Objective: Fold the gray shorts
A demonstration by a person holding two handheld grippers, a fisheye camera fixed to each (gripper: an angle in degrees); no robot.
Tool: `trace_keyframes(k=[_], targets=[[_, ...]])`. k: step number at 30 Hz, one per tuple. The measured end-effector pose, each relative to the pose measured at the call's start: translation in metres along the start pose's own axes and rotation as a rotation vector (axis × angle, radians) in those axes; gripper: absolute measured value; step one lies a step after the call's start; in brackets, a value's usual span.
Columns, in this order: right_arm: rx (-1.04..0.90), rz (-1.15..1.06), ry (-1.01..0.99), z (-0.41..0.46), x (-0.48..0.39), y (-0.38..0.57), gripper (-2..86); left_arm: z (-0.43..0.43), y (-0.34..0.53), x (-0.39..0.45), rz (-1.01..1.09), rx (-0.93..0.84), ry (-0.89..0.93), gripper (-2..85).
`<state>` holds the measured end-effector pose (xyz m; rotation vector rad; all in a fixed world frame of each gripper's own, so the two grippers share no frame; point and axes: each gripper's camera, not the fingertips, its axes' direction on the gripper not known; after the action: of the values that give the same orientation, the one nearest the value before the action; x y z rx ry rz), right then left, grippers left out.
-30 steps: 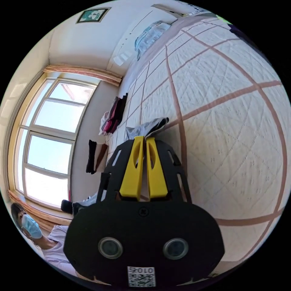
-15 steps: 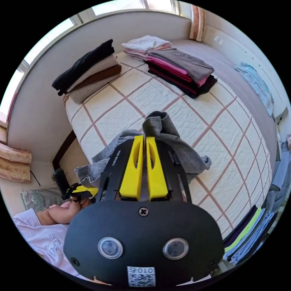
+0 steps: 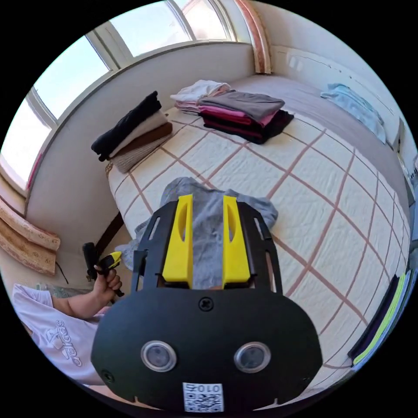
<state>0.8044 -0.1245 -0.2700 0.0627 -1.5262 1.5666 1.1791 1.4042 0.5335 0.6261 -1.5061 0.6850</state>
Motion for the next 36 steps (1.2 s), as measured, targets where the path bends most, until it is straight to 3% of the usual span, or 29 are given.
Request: trace_keyframes(k=[2, 5, 12, 17, 20, 24, 32, 36], targets=[[-0.027, 0.156, 0.031, -0.003, 0.048, 0.036, 11.7, -0.011, -0.006, -0.008, -0.03, 0.036, -0.024, 2.7], [-0.052, 0.291, -0.076, 0.005, 0.091, 0.072, 12.3, -0.021, -0.018, -0.018, -0.067, 0.062, -0.108, 1.6], [-0.124, 0.293, -0.188, 0.027, 0.085, 0.155, 13.8, -0.045, -0.019, 0.038, 0.205, 0.008, -0.36, 4.2], [-0.087, 0.349, -0.423, 0.044, 0.078, 0.227, 11.5, -0.041, -0.002, 0.049, 0.119, -0.066, -0.174, 6.9], [-0.122, 0.357, -0.393, 0.06, 0.082, 0.235, 8.6, 0.004, 0.013, 0.066, 0.13, -0.188, -0.085, 9.0], [-0.069, 0.387, -0.531, 0.046, 0.095, 0.245, 6.0, 0.07, 0.039, 0.074, 0.069, -0.34, 0.049, 11.7], [0.083, 0.481, -0.76, 0.025, 0.08, 0.29, 5.5, 0.1, 0.051, 0.084, -0.085, -0.178, 0.242, 14.3], [0.119, 0.488, -0.72, 0.015, 0.068, 0.309, 5.4, 0.102, 0.057, 0.09, -0.191, -0.138, 0.265, 13.5]])
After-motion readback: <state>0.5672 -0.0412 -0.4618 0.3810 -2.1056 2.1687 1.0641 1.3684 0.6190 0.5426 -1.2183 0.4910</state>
